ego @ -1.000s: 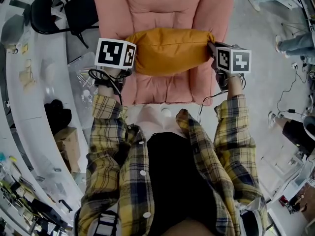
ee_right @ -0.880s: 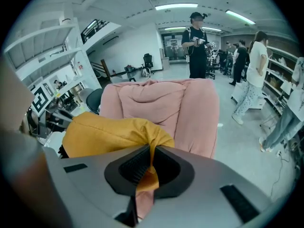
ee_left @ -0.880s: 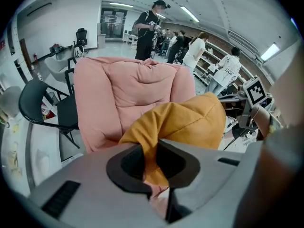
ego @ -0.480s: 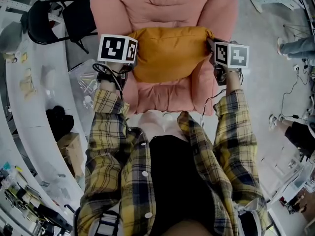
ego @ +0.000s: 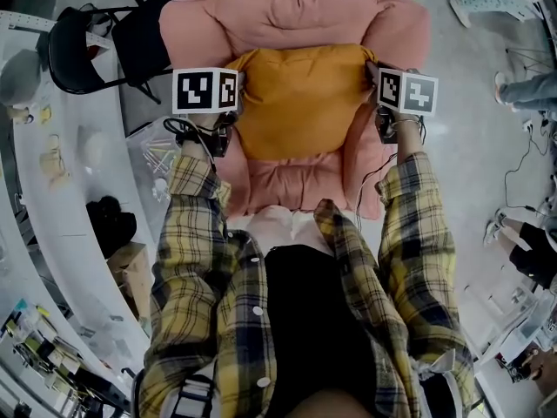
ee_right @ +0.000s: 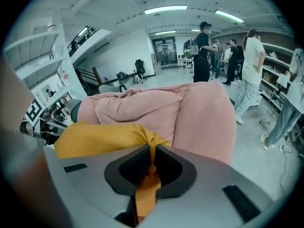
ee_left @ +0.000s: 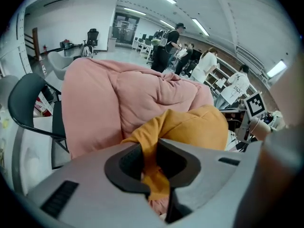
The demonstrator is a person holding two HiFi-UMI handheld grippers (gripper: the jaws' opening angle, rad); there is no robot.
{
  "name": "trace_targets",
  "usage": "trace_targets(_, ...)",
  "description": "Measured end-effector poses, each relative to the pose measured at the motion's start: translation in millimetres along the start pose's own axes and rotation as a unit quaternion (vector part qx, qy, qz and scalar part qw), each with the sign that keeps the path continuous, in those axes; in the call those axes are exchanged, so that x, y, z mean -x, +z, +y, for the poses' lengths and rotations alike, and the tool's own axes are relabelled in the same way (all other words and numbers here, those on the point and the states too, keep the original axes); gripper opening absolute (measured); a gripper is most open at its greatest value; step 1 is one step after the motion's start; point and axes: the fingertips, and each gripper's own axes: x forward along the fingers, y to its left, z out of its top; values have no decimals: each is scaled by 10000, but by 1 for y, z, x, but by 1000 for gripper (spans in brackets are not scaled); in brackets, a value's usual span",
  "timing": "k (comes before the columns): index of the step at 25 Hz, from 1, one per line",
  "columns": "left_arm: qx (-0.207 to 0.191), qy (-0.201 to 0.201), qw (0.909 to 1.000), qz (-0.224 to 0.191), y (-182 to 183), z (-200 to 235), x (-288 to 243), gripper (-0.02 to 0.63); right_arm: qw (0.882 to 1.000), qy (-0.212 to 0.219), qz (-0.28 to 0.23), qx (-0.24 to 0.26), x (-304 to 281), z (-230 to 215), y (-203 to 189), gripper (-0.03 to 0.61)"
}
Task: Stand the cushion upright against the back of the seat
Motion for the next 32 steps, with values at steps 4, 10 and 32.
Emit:
trace_targets(4, 51, 30, 9999, -90, 8, 8, -4, 70, 9999, -105, -37, -68, -5, -4, 10, 31)
trace_targets(10, -525, 747, 9950, -397, 32, 26, 8, 178, 9989, -415, -189, -137, -6, -19, 16, 76)
trace_targets(32, -473, 761, 9877, -1282, 41, -3, 58, 178, 9935, -710, -887, 76, 55, -26, 24, 94)
